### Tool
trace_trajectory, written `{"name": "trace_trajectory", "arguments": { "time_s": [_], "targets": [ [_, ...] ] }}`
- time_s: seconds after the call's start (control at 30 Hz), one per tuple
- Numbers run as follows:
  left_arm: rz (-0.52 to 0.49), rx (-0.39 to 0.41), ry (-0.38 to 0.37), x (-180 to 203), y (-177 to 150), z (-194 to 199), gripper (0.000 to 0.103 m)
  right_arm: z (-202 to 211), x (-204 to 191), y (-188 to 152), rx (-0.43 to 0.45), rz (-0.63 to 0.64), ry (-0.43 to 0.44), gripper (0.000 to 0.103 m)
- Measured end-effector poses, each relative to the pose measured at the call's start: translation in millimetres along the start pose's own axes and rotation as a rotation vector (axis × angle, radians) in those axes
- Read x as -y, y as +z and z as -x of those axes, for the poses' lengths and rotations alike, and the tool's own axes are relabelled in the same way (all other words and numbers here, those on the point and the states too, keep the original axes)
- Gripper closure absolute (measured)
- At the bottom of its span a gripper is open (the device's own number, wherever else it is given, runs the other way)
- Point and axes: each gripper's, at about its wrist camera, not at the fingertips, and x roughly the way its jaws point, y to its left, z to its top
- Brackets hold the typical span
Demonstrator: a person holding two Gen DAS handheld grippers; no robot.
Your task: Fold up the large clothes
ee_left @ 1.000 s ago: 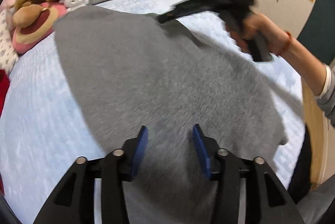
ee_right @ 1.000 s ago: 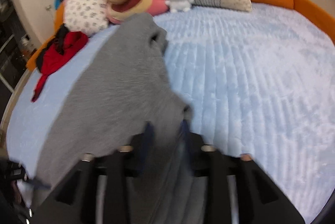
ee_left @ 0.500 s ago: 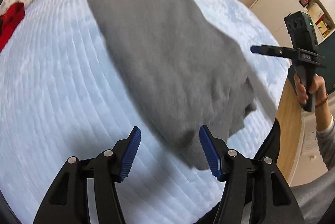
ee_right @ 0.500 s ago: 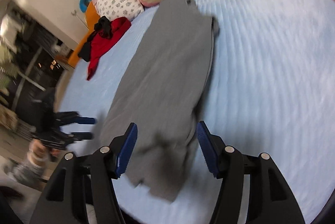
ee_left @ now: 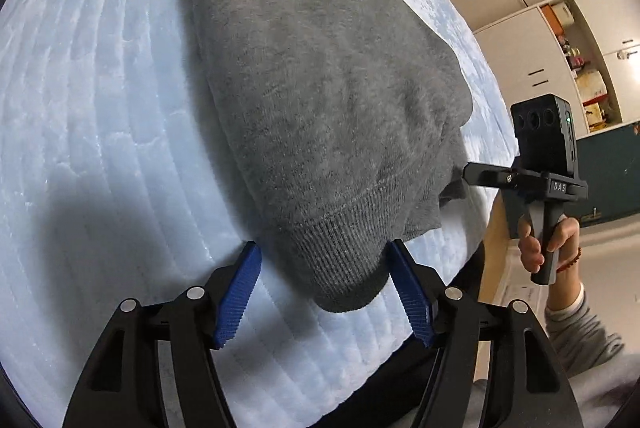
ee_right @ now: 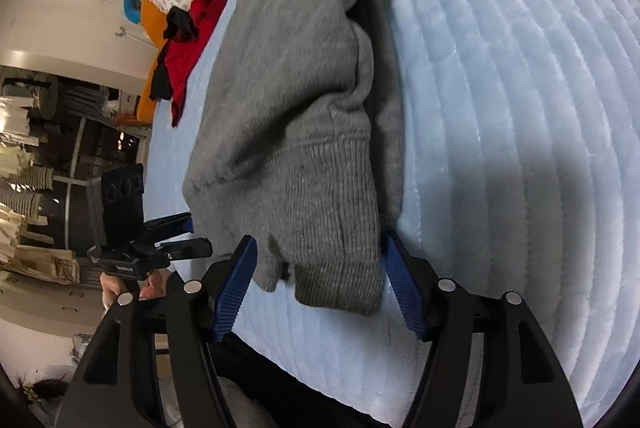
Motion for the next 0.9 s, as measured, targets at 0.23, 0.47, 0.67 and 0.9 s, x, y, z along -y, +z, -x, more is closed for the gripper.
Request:
{"name": "trace_trajectory", "arguments": {
  "time_s": [0.23,0.47,0.67,0.9],
  "targets": [
    [-0.008,-0.023,-0.056,3.2,4.9,0.4,0.068,-3.4,6.1,2.2,-0.008,-0.040,0.046,0.079],
    [0.026,0.028,-0.176,8.7,23.9,44.7,0.074,22.2,-11.6,19.4,0.039,-0.031,0.161,0.084],
    [0.022,0.113,-0.245,17.9,70.7,100.1,0.075,58.5,-50.1,70.5,0.120,0.055,0.202,0.084],
    [0.051,0.202,-0.252,11.3,158.0,127.8,0.075,76.5,-73.2,152.4,0.192,0.123,0.128,0.084]
  ]
}}
